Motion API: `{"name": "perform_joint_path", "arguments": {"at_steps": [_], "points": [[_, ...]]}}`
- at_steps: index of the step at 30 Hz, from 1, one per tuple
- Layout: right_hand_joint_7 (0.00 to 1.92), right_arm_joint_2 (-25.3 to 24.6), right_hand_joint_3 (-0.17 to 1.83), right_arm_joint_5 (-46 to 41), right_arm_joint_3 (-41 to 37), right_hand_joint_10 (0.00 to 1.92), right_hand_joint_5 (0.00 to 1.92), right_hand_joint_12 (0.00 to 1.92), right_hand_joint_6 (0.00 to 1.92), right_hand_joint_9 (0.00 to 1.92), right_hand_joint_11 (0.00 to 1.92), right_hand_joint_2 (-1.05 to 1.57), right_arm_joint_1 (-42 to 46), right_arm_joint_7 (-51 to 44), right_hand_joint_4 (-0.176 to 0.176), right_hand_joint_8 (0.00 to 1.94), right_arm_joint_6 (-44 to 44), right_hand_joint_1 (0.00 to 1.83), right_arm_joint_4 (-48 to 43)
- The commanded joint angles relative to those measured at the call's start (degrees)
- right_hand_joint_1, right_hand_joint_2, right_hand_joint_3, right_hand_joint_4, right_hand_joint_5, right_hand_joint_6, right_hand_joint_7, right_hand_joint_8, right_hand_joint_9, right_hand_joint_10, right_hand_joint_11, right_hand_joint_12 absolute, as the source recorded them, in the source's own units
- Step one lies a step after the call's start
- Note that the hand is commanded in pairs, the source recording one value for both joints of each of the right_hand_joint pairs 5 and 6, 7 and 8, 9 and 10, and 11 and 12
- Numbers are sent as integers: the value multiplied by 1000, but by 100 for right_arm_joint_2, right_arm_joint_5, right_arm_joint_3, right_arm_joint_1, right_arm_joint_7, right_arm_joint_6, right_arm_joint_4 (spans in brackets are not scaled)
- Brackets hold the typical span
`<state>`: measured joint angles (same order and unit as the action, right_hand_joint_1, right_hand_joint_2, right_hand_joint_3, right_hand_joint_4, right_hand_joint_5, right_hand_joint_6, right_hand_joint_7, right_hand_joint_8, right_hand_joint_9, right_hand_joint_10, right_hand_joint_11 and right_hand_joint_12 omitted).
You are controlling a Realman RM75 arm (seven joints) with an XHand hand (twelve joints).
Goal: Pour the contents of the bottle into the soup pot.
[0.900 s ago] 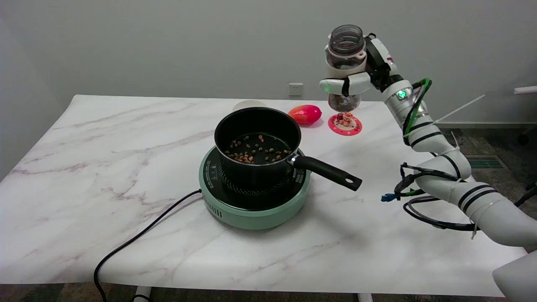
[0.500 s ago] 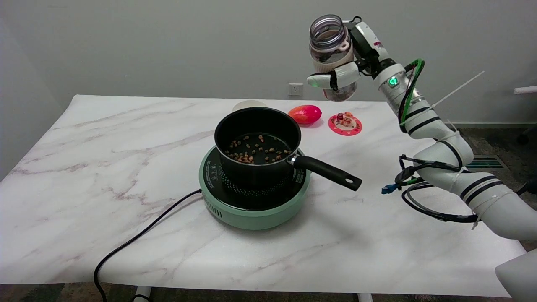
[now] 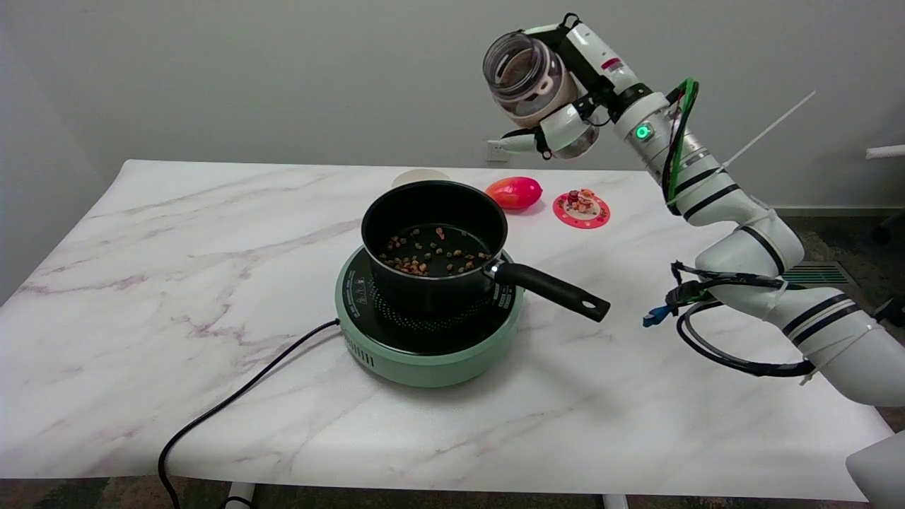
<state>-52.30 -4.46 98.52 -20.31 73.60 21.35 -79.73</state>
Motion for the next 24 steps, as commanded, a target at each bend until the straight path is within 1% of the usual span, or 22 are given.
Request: {"name": "perform_joint_path", "arguments": {"at_steps": [1, 6, 14, 24], "points": [[1920, 47, 572, 1665, 124, 1341, 1920, 1178, 1920, 1341, 1178, 921, 194, -1157, 0, 1920, -695, 1505, -894], [1916, 47, 587, 2814, 172, 1325, 1920, 1171, 1920, 1325, 1171, 893, 132, -1324, 0, 1916, -682, 1505, -870], [1902, 63, 622, 3626, 253, 1305, 1920, 1156, 1920, 1305, 1156, 830, 171, -1358, 0, 1902, -717, 1504, -896], [1888, 55, 604, 4494, 285, 1292, 1920, 1150, 1920, 1292, 1150, 820, 161, -1336, 0, 1888, -784, 1468, -1136]]}}
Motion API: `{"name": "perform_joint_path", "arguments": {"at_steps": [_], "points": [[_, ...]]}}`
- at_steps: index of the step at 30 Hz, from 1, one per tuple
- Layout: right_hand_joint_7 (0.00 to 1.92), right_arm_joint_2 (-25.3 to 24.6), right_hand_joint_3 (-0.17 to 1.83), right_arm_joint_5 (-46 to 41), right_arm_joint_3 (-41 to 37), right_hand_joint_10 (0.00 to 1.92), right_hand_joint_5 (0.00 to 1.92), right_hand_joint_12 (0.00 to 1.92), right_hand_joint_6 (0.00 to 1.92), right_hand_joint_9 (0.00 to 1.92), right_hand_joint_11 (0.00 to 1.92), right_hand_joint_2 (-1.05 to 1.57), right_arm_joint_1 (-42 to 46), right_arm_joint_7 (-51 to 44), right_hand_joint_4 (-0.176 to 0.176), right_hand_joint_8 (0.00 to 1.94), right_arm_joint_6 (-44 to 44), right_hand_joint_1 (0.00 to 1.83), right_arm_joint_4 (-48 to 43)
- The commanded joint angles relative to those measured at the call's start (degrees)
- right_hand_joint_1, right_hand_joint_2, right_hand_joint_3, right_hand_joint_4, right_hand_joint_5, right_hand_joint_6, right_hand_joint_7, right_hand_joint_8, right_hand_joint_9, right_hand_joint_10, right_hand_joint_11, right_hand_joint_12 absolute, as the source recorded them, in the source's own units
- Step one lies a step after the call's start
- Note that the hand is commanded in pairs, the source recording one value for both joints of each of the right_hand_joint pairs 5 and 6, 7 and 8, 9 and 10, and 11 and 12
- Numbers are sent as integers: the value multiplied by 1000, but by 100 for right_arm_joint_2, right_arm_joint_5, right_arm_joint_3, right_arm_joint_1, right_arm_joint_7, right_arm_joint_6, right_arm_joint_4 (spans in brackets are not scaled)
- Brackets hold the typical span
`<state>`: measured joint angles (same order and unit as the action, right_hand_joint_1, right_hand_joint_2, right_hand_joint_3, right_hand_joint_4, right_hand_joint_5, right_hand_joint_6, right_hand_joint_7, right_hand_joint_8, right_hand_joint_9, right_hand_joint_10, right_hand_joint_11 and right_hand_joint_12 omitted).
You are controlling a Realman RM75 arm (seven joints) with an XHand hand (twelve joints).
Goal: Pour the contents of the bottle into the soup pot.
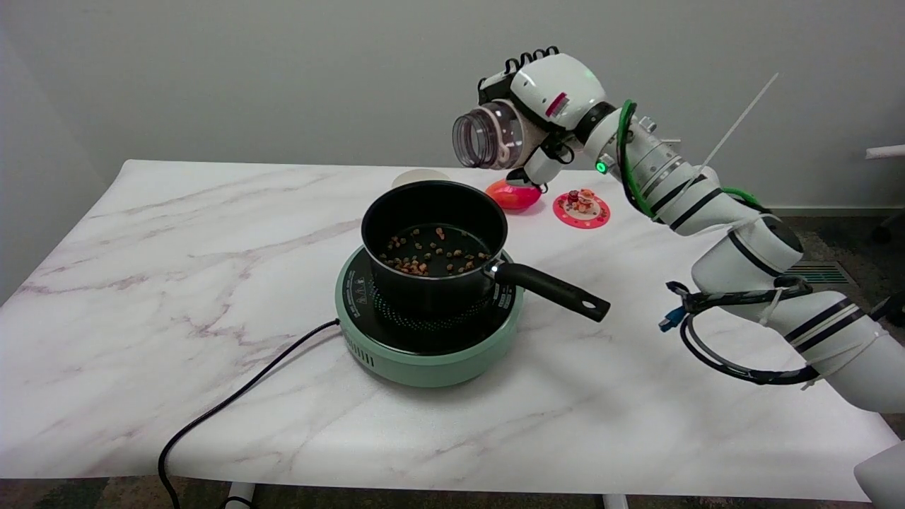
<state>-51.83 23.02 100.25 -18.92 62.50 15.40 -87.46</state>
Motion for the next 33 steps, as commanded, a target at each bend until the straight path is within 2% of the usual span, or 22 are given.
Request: {"name": "perform_joint_path", "arguments": {"at_steps": [1, 9, 20, 33], "points": [[1886, 9, 605, 1832, 119, 1290, 1920, 1148, 1920, 1290, 1148, 819, 15, -206, 0, 1886, -169, 1463, -372], [1880, 94, 625, 2499, 192, 1278, 1920, 1140, 1920, 1278, 1140, 787, -3, -190, 0, 1880, 62, 1463, -568], [1877, 542, 641, 3402, 610, 1272, 1920, 1133, 1920, 1272, 1133, 763, 60, -101, 0, 1877, -89, 1463, -1141], [1874, 1412, 643, 3760, 1170, 1266, 1920, 1128, 1920, 1266, 1128, 750, -411, 360, 0, 1874, -57, 1465, -1254]]}}
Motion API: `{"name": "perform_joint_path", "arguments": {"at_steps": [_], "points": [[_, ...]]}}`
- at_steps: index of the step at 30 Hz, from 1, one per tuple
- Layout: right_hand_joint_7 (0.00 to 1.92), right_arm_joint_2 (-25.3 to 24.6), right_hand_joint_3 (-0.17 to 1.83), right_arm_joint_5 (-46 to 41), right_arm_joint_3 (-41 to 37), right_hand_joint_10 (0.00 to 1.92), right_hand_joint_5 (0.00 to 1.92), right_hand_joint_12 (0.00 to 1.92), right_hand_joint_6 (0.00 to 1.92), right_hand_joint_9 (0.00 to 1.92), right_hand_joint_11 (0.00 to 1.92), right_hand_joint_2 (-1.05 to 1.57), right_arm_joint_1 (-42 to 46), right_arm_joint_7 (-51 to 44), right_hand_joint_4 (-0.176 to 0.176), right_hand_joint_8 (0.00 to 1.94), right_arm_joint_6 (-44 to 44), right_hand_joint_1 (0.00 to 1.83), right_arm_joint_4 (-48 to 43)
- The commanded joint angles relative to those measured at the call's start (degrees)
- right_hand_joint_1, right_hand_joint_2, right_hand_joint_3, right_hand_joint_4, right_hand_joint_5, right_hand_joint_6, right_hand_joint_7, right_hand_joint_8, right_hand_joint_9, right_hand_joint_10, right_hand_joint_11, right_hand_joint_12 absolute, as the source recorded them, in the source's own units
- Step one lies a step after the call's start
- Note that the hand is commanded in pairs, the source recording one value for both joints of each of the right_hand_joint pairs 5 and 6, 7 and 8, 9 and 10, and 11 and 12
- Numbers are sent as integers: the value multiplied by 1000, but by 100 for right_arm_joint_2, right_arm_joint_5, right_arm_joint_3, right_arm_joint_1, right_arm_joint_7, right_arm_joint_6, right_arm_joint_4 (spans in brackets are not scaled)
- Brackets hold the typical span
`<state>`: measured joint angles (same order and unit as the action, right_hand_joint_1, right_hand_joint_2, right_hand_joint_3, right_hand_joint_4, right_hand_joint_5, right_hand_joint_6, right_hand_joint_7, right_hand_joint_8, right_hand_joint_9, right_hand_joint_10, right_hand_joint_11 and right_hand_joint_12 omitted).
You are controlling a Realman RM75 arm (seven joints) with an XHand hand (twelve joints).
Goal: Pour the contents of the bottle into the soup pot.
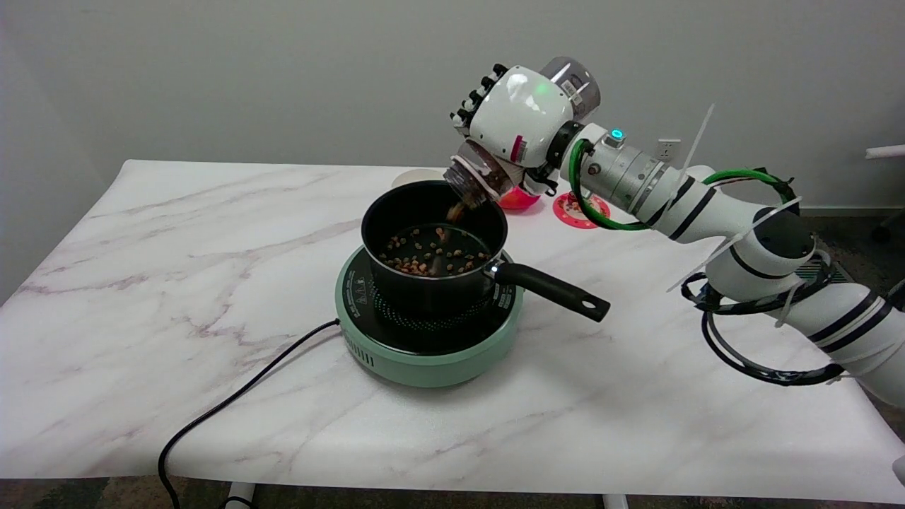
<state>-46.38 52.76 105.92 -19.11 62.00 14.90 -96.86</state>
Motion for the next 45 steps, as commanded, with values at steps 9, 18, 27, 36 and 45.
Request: {"name": "perform_joint_path", "arguments": {"at_steps": [9, 18, 27, 36, 45], "points": [[1874, 1058, 647, 664, 717, 1265, 1920, 1128, 1920, 1265, 1128, 748, -556, 555, 0, 1874, 9, 1465, -212], [1876, 1182, 647, 698, 778, 1266, 1920, 1128, 1920, 1266, 1128, 749, -811, 563, 0, 1876, 96, 1464, -196], [1875, 1155, 648, 518, 1114, 1266, 1920, 1129, 1920, 1266, 1129, 750, -1289, 585, 0, 1875, 96, 1464, -180], [1874, 1021, 652, 660, 1915, 1267, 1920, 1135, 1920, 1267, 1135, 746, -2188, 537, 0, 1874, 106, 1466, -82], [1880, 1033, 661, 832, 2568, 1271, 1920, 1132, 1920, 1271, 1132, 749, -3072, 544, 0, 1880, 312, 1465, 68]]}}
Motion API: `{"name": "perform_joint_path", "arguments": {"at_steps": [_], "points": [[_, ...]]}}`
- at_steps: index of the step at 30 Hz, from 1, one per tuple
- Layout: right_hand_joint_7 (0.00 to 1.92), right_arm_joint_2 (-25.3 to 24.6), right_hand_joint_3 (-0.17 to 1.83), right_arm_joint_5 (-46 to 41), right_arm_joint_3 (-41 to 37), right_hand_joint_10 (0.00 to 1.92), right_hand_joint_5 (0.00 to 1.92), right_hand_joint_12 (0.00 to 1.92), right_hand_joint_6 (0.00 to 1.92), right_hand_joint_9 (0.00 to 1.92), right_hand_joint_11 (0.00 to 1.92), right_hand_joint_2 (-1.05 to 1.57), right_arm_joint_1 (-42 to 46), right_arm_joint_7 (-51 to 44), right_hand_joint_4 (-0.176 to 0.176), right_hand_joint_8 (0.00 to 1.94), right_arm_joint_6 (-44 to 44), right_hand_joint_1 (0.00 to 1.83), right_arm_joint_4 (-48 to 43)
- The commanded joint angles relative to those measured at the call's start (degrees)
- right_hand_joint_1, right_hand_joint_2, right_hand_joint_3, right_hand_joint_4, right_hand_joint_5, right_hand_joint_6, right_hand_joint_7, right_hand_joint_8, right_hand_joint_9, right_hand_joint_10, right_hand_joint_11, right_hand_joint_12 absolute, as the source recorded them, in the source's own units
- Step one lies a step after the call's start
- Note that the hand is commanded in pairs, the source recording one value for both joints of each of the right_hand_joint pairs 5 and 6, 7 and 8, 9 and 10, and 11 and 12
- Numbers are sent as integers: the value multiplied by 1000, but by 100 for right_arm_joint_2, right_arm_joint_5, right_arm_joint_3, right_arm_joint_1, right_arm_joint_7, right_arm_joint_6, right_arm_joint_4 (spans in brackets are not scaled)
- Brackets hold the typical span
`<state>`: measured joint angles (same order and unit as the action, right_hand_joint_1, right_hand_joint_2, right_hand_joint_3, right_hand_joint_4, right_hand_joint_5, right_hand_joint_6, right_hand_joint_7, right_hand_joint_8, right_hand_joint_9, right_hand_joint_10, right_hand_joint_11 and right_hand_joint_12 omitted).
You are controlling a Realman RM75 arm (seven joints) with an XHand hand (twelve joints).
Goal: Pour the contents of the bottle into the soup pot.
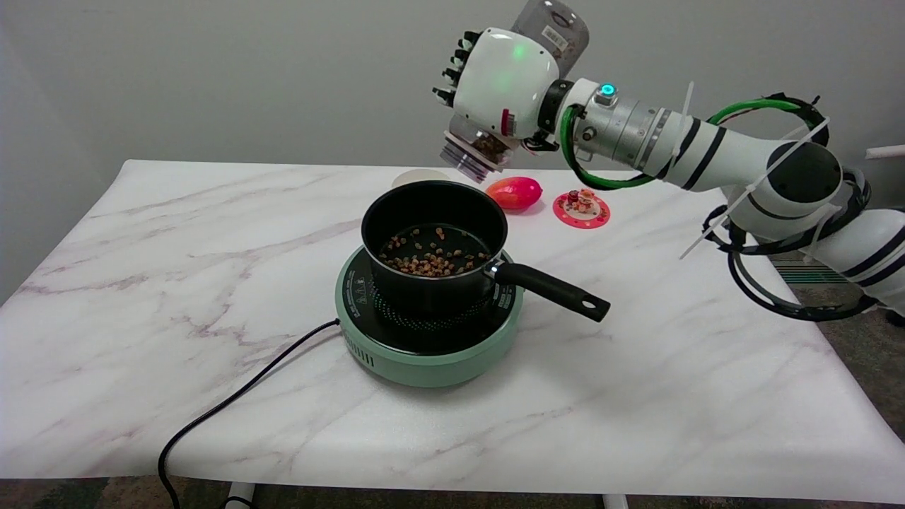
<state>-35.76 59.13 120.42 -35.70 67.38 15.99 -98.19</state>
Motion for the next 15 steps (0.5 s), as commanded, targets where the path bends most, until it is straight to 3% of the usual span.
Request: {"name": "perform_joint_path", "arguments": {"at_steps": [1, 15], "points": [[1881, -17, 659, 217, 1184, 1273, 1920, 1133, 1920, 1273, 1133, 753, -1485, 17, 0, 1881, 203, 1465, 203], [1890, 25, 617, 450, 1405, 1285, 1920, 1153, 1920, 1285, 1153, 826, -1593, 43, 0, 1890, 237, 1447, 335]]}}
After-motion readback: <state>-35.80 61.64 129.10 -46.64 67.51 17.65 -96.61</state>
